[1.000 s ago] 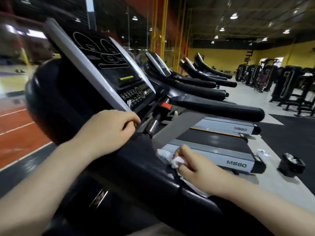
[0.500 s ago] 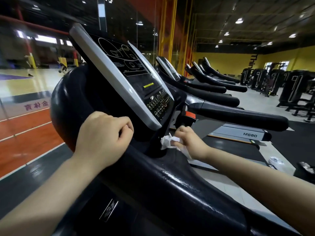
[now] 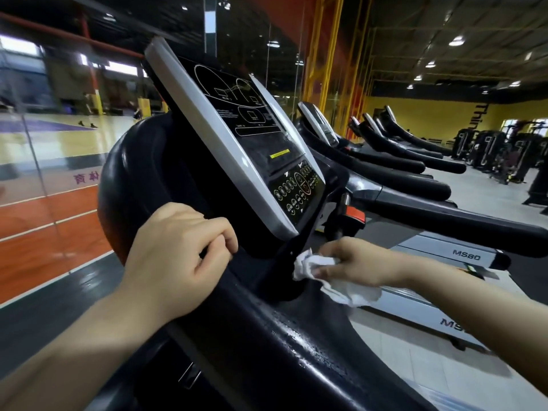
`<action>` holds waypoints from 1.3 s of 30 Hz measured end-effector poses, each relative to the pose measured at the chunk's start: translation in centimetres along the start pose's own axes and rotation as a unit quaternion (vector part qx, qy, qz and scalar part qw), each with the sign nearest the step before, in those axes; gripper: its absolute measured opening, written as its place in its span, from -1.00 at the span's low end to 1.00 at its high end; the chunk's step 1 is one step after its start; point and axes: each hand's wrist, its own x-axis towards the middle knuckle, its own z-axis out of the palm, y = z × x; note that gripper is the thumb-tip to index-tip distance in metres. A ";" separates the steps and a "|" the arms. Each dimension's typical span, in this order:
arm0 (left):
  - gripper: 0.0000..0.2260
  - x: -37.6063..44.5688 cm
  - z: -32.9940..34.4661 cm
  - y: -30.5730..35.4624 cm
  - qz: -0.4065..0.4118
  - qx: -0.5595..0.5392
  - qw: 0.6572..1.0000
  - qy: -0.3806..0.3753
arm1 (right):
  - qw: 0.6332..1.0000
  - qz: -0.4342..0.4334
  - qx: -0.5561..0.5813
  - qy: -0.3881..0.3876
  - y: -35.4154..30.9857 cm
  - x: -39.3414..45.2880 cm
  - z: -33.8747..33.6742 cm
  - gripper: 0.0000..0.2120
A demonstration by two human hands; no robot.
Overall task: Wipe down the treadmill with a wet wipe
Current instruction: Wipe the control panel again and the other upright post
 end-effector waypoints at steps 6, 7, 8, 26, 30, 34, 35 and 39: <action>-0.71 1.2 -1.5 -2.7 0.095 -0.028 0.995 -0.011 | 0.990 -0.123 -0.042 -0.055 -6.7 1.0 2.4 -0.85; -0.70 1.7 -1.7 -3.9 0.096 -0.007 0.995 -0.018 | 0.987 -0.122 -0.068 -0.077 -6.8 2.2 2.6 -0.85; -0.69 2.1 -2.0 -5.0 0.083 0.004 0.996 -0.013 | 0.983 -0.113 -0.103 -0.101 -6.7 3.4 2.8 -0.84; -0.70 1.7 -0.9 -7.8 0.097 -0.070 0.990 0.073 | 0.957 -0.168 -0.045 -0.232 -7.4 7.0 3.6 -0.87; -0.69 1.7 -0.8 -8.2 0.103 -0.072 0.989 0.078 | 0.958 -0.168 -0.174 -0.156 -6.8 9.3 4.3 -0.78; -0.69 1.7 -0.7 -8.3 0.103 -0.070 0.989 0.081 | 0.946 -0.240 -0.140 -0.168 -9.7 9.9 5.4 -0.82; -0.69 1.8 -0.6 -8.2 0.102 -0.069 0.989 0.082 | 0.949 -0.258 -0.115 -0.138 -10.4 10.4 5.8 -0.83; -0.69 1.8 -0.7 -8.1 0.099 -0.075 0.989 0.082 | 0.946 -0.313 0.035 0.076 -12.7 15.9 6.0 -0.92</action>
